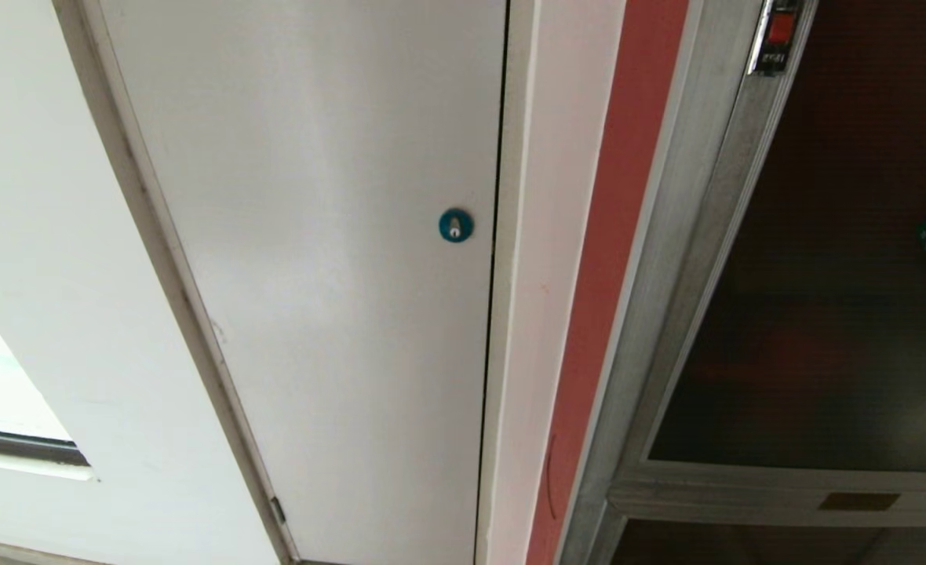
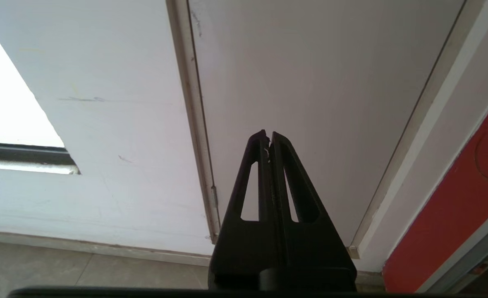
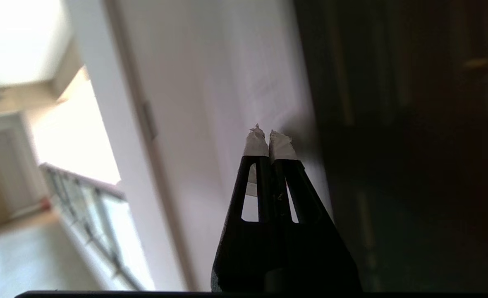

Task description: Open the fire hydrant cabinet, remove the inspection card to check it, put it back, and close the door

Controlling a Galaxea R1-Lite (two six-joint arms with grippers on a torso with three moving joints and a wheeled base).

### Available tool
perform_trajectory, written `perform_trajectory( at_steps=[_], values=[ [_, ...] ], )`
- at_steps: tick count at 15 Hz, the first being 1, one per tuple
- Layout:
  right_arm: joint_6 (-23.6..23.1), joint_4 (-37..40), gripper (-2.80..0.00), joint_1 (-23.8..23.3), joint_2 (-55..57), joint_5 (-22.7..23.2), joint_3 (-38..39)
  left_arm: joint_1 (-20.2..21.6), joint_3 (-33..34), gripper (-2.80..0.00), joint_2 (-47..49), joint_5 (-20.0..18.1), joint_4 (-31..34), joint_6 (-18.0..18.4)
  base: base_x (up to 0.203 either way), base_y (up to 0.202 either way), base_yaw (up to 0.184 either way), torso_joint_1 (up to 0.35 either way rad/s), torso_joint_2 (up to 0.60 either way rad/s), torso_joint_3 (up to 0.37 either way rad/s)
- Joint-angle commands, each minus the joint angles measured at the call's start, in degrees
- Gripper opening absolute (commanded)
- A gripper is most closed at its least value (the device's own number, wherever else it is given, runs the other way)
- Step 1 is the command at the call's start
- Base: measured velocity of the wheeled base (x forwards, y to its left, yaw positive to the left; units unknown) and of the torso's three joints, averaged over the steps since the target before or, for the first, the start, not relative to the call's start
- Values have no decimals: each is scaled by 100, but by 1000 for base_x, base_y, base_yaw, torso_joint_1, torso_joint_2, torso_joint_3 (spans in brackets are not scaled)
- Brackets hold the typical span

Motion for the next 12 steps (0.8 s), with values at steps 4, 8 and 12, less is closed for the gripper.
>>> perform_trajectory(
  at_steps=[4, 8, 12],
  values=[
    [4, 176, -280, 338, -967, 16, 873, 5, 1, -280, 7, 4, -2, -4, 0, 0, 0, 0, 0, 0],
    [-50, 1792, -280, 350, -1353, -443, 891, 5, 1, -280, 2, 4, 0, -4, 0, 0, 0, 0, 0, 0],
    [-499, 2699, -280, 359, -1395, -1024, 870, -3, 1, -280, 7, 4, 3, -4, 0, 0, 0, 0, 0, 0]
  ],
)
